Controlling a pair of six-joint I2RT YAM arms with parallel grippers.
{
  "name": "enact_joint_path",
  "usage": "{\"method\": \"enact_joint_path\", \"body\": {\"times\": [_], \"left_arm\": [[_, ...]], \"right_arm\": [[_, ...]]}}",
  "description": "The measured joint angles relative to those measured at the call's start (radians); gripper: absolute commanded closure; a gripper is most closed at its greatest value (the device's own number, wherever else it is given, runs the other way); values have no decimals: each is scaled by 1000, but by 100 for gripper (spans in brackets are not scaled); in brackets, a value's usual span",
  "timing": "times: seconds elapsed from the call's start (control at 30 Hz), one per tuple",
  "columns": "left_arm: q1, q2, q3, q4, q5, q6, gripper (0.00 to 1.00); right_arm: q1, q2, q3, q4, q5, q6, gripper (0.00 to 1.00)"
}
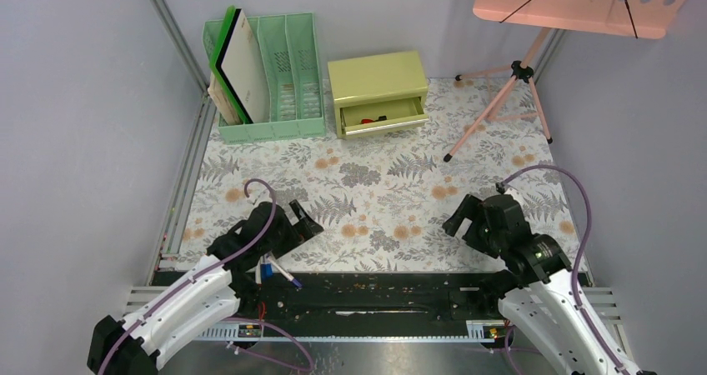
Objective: Organize the desk
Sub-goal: Pick up the stationery from the corner of the board.
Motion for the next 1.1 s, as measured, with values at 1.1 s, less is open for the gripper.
{"method": "enact_joint_path", "body": {"times": [1.1], "left_arm": [[0,143,72,83,-13,9,1]], "right_arm": [[-325,496,55,-58,92,-13,3]]}}
